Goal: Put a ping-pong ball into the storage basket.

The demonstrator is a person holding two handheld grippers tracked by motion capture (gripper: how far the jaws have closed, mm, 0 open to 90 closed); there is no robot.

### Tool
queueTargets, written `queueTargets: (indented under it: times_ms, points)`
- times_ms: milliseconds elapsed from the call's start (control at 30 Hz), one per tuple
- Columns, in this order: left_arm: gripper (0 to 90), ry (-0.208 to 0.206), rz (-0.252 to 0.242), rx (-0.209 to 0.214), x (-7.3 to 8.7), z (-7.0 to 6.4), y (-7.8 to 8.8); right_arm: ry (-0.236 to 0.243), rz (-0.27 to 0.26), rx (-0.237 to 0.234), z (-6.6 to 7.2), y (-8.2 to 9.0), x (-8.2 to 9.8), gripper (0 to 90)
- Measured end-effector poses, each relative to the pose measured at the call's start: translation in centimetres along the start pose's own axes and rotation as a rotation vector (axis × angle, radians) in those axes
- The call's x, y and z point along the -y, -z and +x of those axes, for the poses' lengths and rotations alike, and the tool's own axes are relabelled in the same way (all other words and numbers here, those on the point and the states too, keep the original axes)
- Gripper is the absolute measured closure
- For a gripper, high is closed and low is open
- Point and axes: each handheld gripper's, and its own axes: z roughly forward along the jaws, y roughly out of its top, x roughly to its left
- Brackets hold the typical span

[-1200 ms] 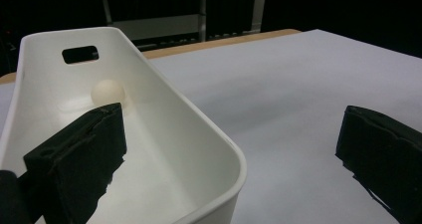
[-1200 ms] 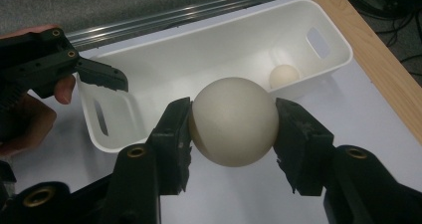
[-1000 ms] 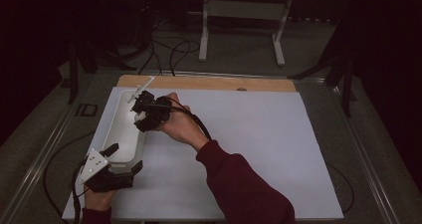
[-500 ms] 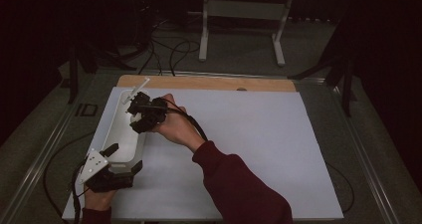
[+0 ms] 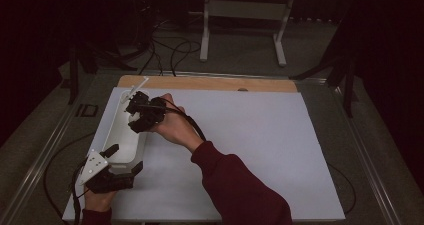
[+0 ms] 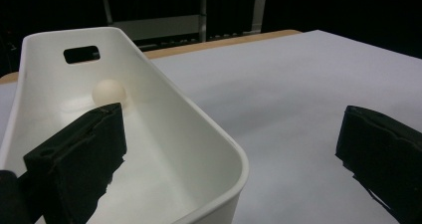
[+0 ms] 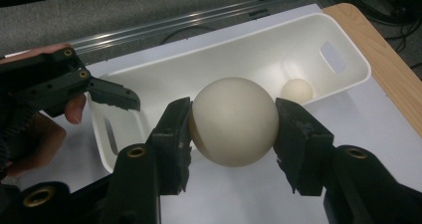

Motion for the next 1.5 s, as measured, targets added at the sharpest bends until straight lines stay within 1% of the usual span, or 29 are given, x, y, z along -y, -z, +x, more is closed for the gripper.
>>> queueTargets:
  times_ms: [767, 1133, 1500]
  points:
    - [0.0, 0.000, -0.002, 0.001, 0.0, 0.0, -0.1, -0.027, -0.019, -0.002, 0.2, -0.7, -0.5, 50.4]
    - [0.0, 0.001, -0.001, 0.001, 0.0, 0.0, 0.0, -0.028, -0.016, -0.009, 0.2, -1.0, -0.5, 50.4]
    - [0.0, 0.003, -0.004, 0.002, 0.0, 0.0, 0.0, -0.027, -0.016, -0.016, 0.6, -1.6, -0.9, 50.3]
